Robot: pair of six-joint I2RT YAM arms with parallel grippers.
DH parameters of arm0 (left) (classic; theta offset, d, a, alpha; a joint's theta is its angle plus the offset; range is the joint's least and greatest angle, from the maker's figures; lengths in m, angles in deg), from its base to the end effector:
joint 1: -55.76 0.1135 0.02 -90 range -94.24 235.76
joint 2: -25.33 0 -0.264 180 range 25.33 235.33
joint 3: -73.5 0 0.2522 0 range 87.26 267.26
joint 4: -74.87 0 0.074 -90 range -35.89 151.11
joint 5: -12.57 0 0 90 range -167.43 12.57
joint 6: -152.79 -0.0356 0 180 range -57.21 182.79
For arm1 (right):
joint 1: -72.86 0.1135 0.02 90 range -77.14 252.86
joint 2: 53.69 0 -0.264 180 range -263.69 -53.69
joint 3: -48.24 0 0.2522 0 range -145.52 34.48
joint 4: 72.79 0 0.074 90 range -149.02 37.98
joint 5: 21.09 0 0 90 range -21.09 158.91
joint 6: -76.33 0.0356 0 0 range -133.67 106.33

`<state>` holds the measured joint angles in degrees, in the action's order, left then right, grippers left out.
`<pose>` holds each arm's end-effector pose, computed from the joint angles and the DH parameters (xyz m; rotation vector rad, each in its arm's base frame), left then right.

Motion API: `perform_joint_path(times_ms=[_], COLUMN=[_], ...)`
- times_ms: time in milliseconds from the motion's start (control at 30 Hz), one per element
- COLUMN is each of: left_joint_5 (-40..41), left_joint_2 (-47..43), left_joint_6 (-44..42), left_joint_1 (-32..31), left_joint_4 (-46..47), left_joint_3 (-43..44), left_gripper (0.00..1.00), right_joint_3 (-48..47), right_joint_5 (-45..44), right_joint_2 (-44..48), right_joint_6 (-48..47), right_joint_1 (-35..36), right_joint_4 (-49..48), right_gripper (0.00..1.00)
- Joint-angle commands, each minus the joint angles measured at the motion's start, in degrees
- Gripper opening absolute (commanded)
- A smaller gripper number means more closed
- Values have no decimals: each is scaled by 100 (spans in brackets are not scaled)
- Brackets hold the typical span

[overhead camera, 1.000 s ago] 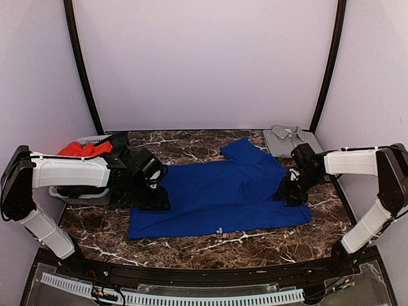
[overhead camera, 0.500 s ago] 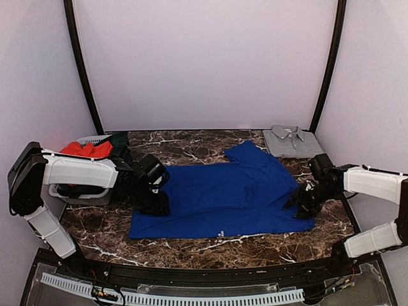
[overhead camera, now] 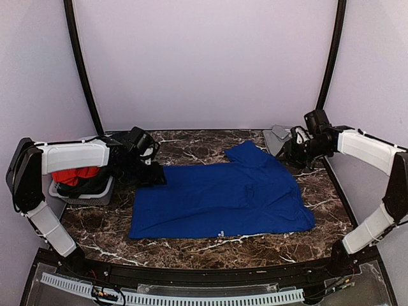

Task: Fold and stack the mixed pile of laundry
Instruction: Move the 1/3-folded T-shirt to the center of the board, then pick up the 1/3-folded T-shirt from the center of the board.

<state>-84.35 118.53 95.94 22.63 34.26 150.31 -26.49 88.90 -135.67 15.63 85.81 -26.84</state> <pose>0.2792 -0.1874 0.2142 0.0473 2.6671 -0.5669 0.2874 0.0786 0.2570 0.2163 2.5654 0.7306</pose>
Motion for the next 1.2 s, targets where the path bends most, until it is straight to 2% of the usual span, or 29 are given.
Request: perform_joint_path(times_ms=[0, 167, 267, 400, 533, 867, 1167], left_joint_5=[-59, 41, 55, 82, 86, 206, 243], left_joint_2=[60, 564, 707, 803, 853, 1059, 1100], left_joint_6=[-441, -663, -674, -637, -625, -732, -790], left_joint_1=[392, 523, 610, 692, 719, 767, 807], left_joint_4=[118, -43, -26, 16, 32, -45, -110], left_joint_3=[702, 1464, 1592, 1611, 1576, 1675, 1757], left_gripper=[55, 54, 54, 54, 53, 53, 53], right_joint_3=[-1183, -2533, -3310, -4382, -4977, -4264, -4277], right_joint_5=[-475, -858, -838, -1026, -1557, -2317, -2486], right_joint_2=[-1015, -2293, -2989, -3986, -4593, -4305, -4465], right_joint_6=[-1231, -1684, -1864, -2042, -2064, -2194, -2207], right_joint_1=[-38, -15, 8, 68, 152, 155, 137], right_joint_4=[-209, -126, -190, 184, 580, 672, 805], right_gripper=[47, 42, 40, 35, 32, 31, 30])
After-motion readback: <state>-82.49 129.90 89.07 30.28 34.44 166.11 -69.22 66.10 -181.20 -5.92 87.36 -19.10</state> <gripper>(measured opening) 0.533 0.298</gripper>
